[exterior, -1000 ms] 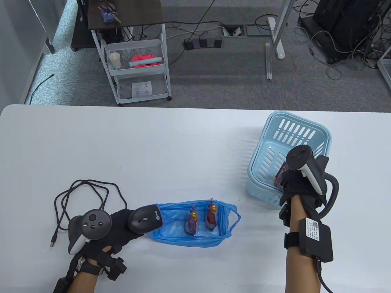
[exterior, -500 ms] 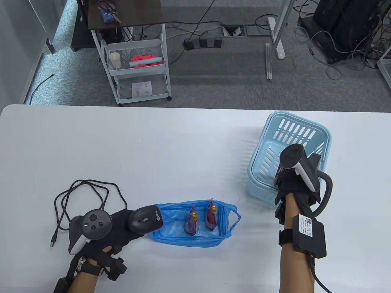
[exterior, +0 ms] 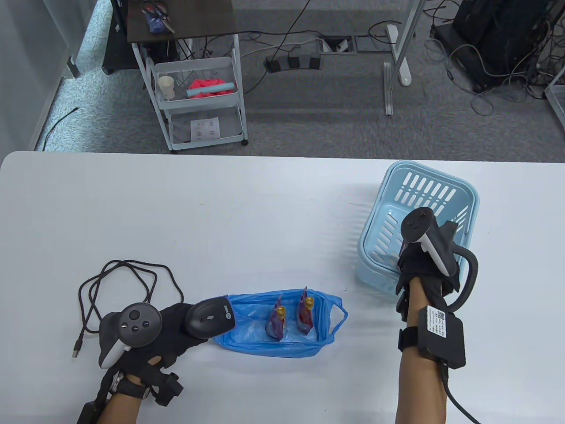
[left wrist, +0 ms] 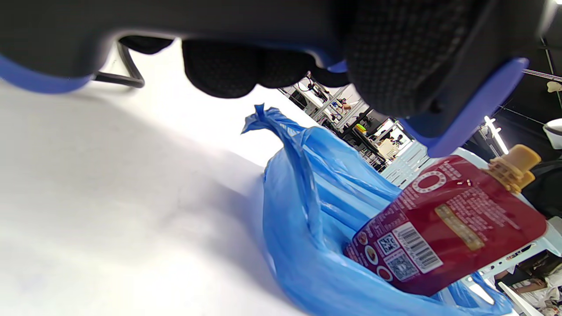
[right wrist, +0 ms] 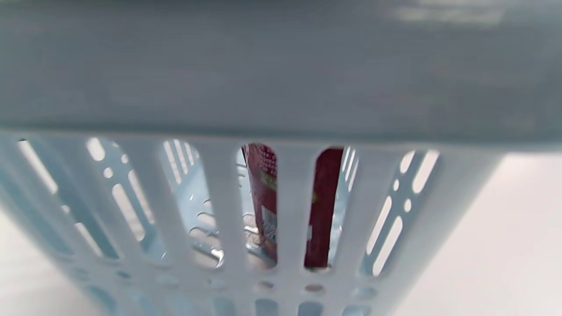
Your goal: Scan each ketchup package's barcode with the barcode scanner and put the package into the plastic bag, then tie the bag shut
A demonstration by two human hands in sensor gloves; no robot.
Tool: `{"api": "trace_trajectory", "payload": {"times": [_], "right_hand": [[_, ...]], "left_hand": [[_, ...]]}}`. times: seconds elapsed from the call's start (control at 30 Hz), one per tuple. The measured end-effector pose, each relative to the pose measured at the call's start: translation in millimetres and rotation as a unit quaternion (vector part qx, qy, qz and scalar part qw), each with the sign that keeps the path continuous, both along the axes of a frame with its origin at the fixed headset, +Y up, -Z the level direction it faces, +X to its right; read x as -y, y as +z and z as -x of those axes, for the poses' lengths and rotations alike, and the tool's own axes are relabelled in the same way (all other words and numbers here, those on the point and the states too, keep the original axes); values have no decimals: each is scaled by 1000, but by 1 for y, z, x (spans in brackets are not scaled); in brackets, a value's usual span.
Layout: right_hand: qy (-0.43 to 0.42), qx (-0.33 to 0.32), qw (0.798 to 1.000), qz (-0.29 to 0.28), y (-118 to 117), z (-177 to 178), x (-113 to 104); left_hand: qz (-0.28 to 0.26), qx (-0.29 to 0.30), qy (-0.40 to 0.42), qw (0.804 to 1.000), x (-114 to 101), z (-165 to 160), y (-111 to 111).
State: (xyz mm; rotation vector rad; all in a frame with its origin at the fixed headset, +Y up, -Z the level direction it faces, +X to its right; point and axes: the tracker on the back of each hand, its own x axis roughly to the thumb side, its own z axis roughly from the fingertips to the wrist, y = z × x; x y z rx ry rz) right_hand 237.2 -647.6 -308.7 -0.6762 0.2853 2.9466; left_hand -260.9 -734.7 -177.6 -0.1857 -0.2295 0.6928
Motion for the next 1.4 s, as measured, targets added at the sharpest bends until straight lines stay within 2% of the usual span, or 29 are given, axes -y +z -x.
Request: {"api": "trace_trajectory", "payload": {"times": [0.17, 0.37, 0.83, 1.4], "right_hand": [[-19, 9, 1000, -14, 3, -3, -1], [-18, -3, 999, -32, 7, 2, -14], [-17, -23, 994, -104, 27, 13, -57], [-8, -41, 983, -178, 47, 25, -95]], "left_hand": [[-1, -1, 2, 1000, 0, 1, 0], [0, -2, 3, 1000, 0, 1, 0], [-2, -4, 12, 1000, 0, 3, 0], [0, -6, 17, 1000, 0, 4, 0]]}}
